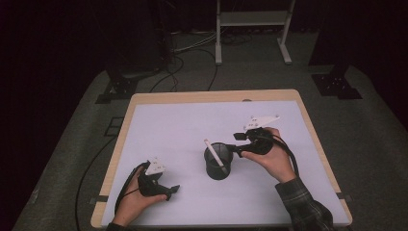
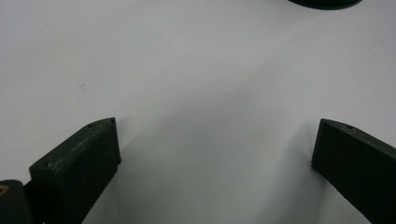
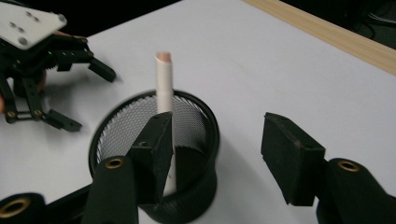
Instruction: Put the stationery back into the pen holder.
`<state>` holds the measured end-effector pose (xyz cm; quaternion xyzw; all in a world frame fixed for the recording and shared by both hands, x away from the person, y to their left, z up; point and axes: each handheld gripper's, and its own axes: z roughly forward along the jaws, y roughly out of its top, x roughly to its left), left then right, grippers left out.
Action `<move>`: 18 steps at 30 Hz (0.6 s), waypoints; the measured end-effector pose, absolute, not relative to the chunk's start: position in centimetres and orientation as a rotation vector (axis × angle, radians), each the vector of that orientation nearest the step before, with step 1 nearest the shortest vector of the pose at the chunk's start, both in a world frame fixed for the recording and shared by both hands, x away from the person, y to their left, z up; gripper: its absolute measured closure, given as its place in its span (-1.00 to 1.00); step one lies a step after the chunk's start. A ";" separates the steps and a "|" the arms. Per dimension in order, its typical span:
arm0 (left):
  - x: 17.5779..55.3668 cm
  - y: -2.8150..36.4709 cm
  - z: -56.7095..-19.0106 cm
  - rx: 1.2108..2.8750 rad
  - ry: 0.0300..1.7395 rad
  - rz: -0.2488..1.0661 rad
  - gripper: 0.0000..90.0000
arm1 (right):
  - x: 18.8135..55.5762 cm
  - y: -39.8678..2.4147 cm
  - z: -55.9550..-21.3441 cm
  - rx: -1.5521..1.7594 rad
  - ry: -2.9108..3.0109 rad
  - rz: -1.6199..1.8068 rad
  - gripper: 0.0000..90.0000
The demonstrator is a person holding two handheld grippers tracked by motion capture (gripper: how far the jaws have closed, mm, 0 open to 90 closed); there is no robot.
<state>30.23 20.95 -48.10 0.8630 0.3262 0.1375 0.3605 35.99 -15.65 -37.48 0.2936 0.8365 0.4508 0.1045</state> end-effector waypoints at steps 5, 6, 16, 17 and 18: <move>30.2 21.0 -48.1 2.226 0.841 0.354 -1.00 | 35.1 -17.8 -37.9 0.900 2.439 1.307 -0.10; 30.2 20.9 -48.1 2.224 0.841 0.356 -1.00 | 35.0 -18.1 -38.0 0.902 2.433 1.307 -0.10; 30.2 20.9 -48.1 2.223 0.842 0.356 -1.00 | 33.6 -21.7 -39.7 0.979 2.405 1.223 -0.23; 30.2 20.9 -48.1 2.223 0.842 0.355 -1.00 | 33.4 -22.1 -40.0 0.979 2.402 1.207 -0.26; 30.2 20.9 -48.1 2.223 0.842 0.355 -1.00 | 33.3 -22.3 -40.1 0.986 2.400 1.201 -0.27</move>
